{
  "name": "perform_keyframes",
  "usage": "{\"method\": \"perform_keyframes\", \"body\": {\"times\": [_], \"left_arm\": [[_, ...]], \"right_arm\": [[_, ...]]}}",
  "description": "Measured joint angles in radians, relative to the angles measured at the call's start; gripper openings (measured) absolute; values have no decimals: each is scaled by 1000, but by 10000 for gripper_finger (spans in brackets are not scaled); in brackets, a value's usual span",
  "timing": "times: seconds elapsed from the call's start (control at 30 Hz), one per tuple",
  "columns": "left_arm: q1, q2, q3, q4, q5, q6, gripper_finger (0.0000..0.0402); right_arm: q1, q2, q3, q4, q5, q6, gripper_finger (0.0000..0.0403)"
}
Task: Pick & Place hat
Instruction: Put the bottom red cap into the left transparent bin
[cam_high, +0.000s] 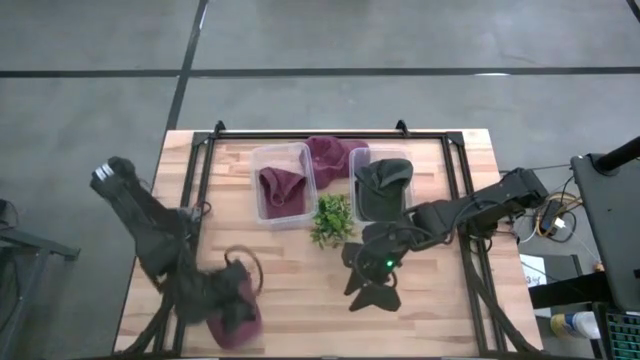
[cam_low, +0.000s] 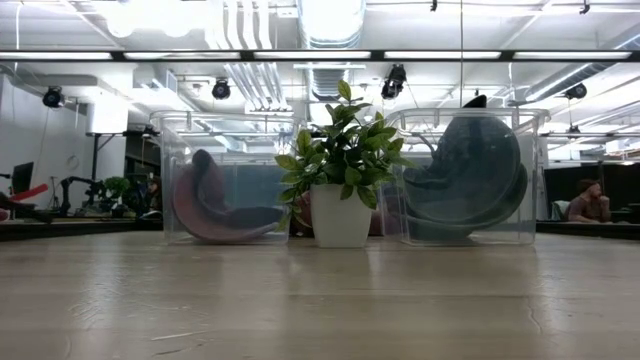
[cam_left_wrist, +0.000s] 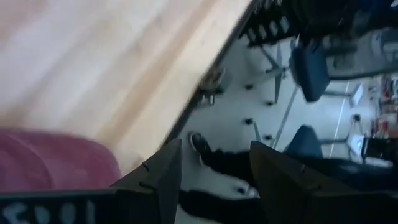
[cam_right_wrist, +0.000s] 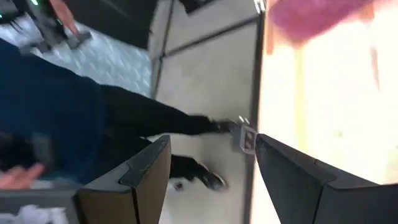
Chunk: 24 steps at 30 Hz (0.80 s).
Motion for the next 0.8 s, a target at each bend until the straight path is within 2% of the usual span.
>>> {"method": "perform_keyframes", "body": {"times": [0.17,0.23,0.4,0.5,0.8], "left_arm": [[-82,135,4,137,48,-87,181],[-86,197,8,139,136,-176,181],[-68,329,87,110,395,-195,181],[-57,415,159,38,452,-181,181],[8,608,426,-367,467,-41,181]], "right_arm": [[0,-17,0,-129,-4,-93,228],[0,-17,0,-164,-4,-114,228],[0,-17,0,-178,-5,-141,228],[0,-17,0,-179,-5,-141,228],[-2,-17,0,-202,3,-197,228]]}}
